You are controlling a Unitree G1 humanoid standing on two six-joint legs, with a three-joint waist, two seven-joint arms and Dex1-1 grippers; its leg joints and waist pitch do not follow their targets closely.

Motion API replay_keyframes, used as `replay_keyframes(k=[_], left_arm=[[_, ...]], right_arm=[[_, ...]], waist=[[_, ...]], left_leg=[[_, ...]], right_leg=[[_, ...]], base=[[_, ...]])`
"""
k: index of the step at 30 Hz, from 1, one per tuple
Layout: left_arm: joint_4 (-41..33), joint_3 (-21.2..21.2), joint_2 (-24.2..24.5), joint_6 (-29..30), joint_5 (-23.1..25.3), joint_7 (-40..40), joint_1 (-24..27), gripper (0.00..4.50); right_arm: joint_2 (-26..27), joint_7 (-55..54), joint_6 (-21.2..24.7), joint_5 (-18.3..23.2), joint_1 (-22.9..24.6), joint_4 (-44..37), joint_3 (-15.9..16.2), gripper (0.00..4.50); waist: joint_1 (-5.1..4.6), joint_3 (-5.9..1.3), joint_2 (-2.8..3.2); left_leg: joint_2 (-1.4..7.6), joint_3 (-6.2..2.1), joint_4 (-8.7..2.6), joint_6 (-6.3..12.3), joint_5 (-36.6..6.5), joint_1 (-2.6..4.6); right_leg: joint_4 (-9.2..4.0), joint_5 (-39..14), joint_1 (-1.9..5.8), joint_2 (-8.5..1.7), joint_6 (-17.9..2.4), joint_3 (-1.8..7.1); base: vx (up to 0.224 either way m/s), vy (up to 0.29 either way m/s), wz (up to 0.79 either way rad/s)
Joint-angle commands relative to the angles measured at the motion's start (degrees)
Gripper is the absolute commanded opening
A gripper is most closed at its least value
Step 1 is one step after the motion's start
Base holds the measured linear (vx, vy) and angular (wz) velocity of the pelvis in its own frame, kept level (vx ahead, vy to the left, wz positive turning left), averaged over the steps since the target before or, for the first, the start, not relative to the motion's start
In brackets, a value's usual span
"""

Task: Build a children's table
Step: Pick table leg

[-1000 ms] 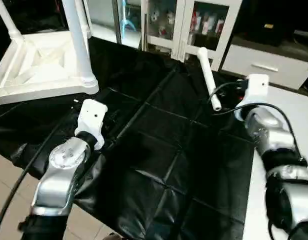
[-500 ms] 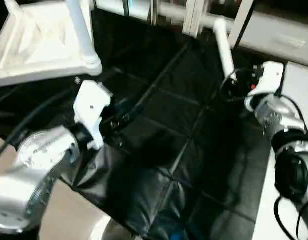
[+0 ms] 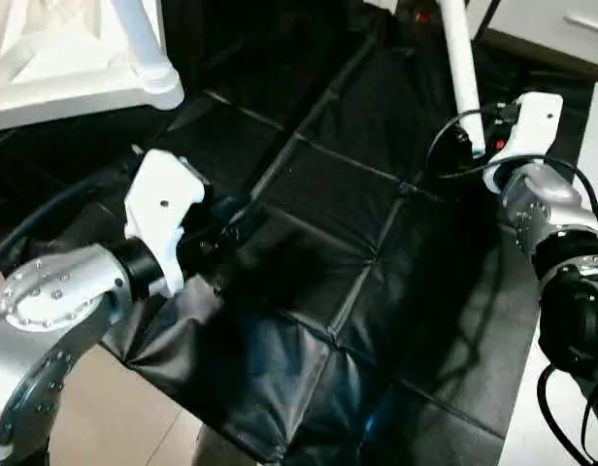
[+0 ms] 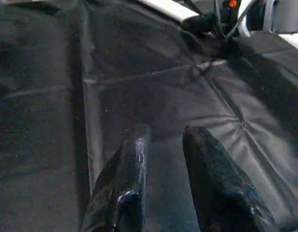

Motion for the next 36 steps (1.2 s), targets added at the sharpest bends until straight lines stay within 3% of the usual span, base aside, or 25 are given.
replay_keyframes(k=[1,7,11,19,23,27,28,36], left_arm=[[-2.03,0.33,0.76,1.00,-0.65,0.22,0.80,1.40],[-2.74,0.45,2.02,3.26,-2.67,-0.81,0.55,1.40],[-3.91,0.56,2.59,4.38,-5.07,-1.63,1.07,1.40],[-3.83,0.45,3.33,4.80,-6.30,-1.68,1.05,1.40],[-3.69,0.85,3.84,5.00,-6.93,-1.58,1.05,1.40],[-3.75,0.67,4.01,4.91,-7.20,-1.27,1.41,1.40],[-3.75,0.67,4.01,4.91,-7.20,-1.27,1.41,1.40],[-1.99,-0.11,3.14,2.18,-6.01,-0.17,2.22,1.40]], right_arm=[[-0.61,0.69,0.23,-1.03,-0.16,0.61,-0.14,4.44],[-1.33,-0.17,2.46,-2.74,0.03,1.17,0.85,3.72],[-1.55,0.26,3.47,-4.23,0.28,1.32,1.92,3.53],[-1.78,-0.62,6.05,-6.23,0.78,1.52,2.81,2.76],[-1.75,-0.20,6.31,-6.45,0.73,1.49,2.35,2.36],[-1.76,-0.17,6.12,-6.61,0.48,1.39,2.00,2.29],[-1.76,-0.17,6.12,-6.61,0.48,1.39,2.00,1.97],[-1.98,0.52,4.01,-5.81,0.59,1.00,1.15,1.36]], waist=[[0.25,-4.63,-0.23],[0.37,-4.80,-0.12],[0.48,-4.88,0.11],[0.54,-4.82,0.23],[0.56,-4.84,0.14],[0.53,-4.96,0.02],[0.55,-4.96,0.04],[0.27,-5.83,-0.46]], left_leg=[[1.42,0.29,-2.63,12.36,5.19,2.15],[1.15,0.31,-2.52,10.91,5.79,2.15],[1.06,0.22,-2.39,10.94,6.66,1.95],[1.06,0.23,-2.48,9.85,5.08,2.09],[1.10,0.21,-2.52,9.51,4.82,2.06],[1.11,0.25,-2.48,9.44,4.59,2.07],[1.11,0.25,-2.46,9.41,4.65,2.08],[1.07,0.37,-2.16,10.08,5.46,2.03]], right_leg=[[-2.15,6.02,4.71,-2.90,-22.51,1.58],[-1.93,7.62,4.90,-2.75,-22.37,1.66],[-1.70,10.02,5.04,-2.72,-22.87,1.61],[-1.87,8.76,5.12,-2.71,-22.78,1.61],[-1.80,9.06,5.21,-2.75,-22.80,1.65],[-1.81,8.97,5.25,-2.80,-22.68,1.68],[-1.77,9.05,5.23,-2.79,-22.70,1.69],[-1.43,9.37,5.42,-2.76,-22.52,1.70]], base=[[0.000,0.000,0.00],[0.000,0.000,0.00],[0.000,0.000,0.00],[0.000,0.000,0.00],[0.000,0.000,0.00],[0.000,0.000,0.00],[0.000,0.000,0.00],[0.000,0.000,0.00]])
